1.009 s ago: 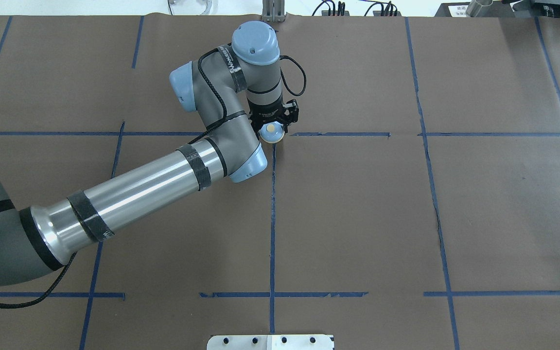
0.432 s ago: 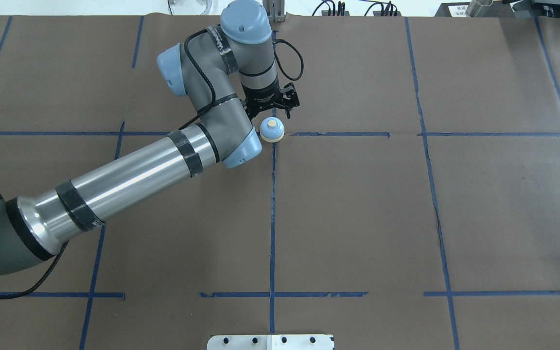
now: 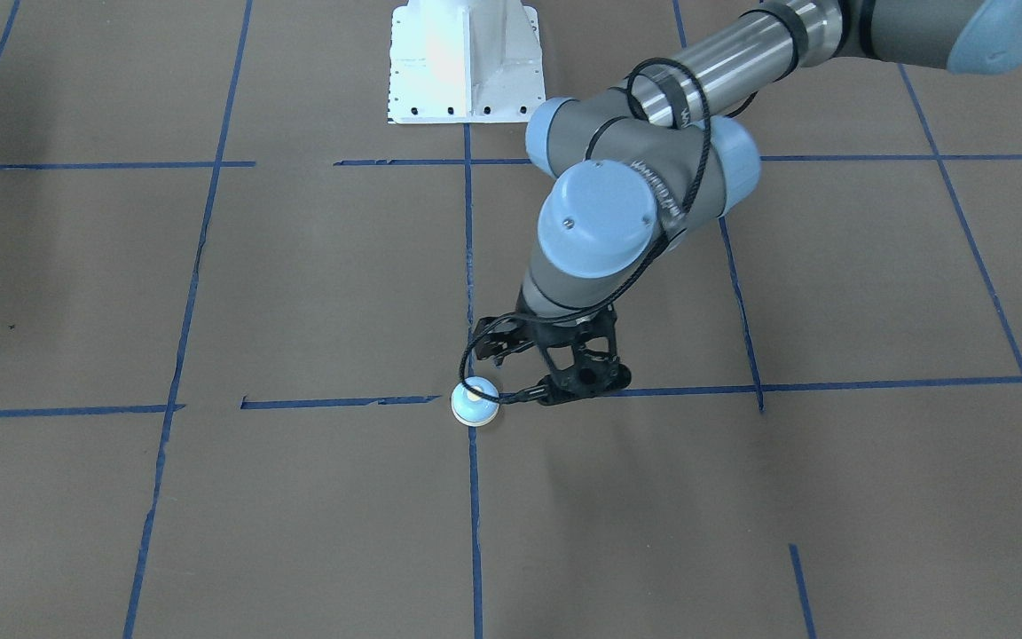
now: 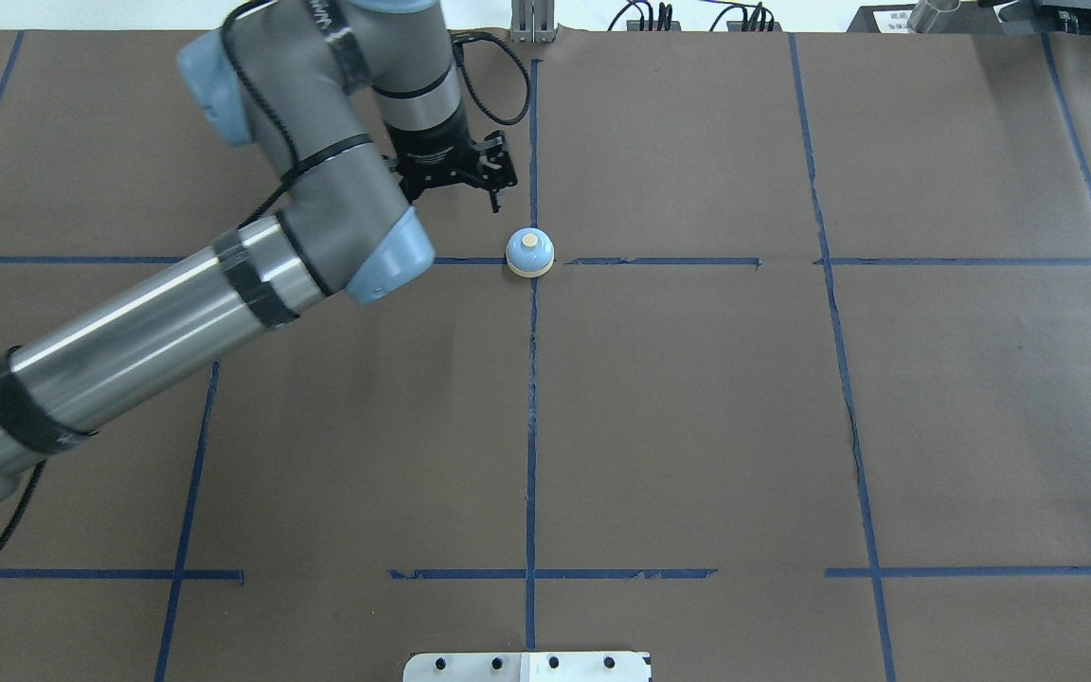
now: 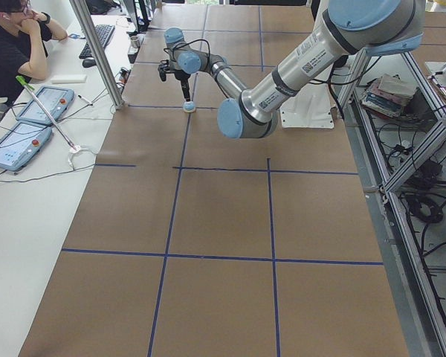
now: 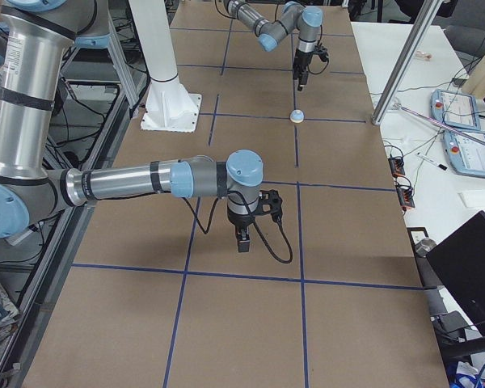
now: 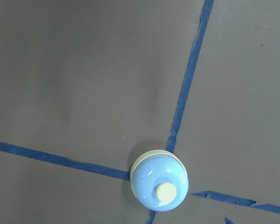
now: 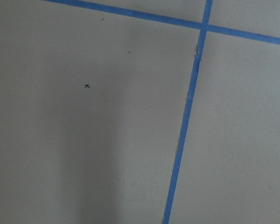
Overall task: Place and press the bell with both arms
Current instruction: 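Withdraw the left arm away from the bell while the right arm enters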
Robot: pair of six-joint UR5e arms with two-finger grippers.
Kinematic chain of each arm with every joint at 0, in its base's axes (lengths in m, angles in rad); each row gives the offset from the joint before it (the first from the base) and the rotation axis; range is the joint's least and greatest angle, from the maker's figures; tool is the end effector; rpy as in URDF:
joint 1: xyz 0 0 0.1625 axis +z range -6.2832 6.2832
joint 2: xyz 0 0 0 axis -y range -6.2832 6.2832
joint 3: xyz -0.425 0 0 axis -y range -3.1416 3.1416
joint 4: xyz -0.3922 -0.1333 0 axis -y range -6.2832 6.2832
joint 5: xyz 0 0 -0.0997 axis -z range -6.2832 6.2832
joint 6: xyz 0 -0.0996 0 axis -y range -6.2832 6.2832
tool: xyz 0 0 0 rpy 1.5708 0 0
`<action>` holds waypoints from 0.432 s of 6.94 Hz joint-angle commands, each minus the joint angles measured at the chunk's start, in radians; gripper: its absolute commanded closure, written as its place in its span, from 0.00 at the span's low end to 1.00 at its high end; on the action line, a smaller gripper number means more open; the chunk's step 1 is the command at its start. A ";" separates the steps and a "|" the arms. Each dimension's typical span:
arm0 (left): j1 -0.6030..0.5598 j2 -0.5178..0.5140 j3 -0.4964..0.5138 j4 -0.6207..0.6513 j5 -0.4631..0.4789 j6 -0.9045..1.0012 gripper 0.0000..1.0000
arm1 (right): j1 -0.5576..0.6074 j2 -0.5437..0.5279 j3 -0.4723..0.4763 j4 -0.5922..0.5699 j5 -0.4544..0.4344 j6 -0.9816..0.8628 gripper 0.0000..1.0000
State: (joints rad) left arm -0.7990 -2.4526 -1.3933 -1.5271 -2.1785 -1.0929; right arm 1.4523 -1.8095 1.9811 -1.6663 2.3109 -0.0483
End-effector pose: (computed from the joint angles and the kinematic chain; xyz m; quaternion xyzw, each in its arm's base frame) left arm 0.4724 -0.5950 0.1821 -0.0428 0.4172 -0.0485 0.9065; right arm 0.0195 -0.3960 0.5742 0.0228 -0.3624 -0.0913 0.9272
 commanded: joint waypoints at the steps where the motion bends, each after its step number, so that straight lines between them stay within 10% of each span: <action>1: -0.081 0.324 -0.362 0.064 -0.001 0.294 0.00 | -0.018 0.067 -0.007 -0.003 0.042 0.007 0.00; 3: -0.191 0.648 -0.581 0.061 -0.010 0.582 0.00 | -0.125 0.192 -0.007 0.000 0.068 0.213 0.00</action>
State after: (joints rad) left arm -0.9260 -2.0012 -1.8380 -1.4661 -2.1853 -0.6942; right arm 1.3904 -1.6921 1.9749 -1.6674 2.3659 0.0460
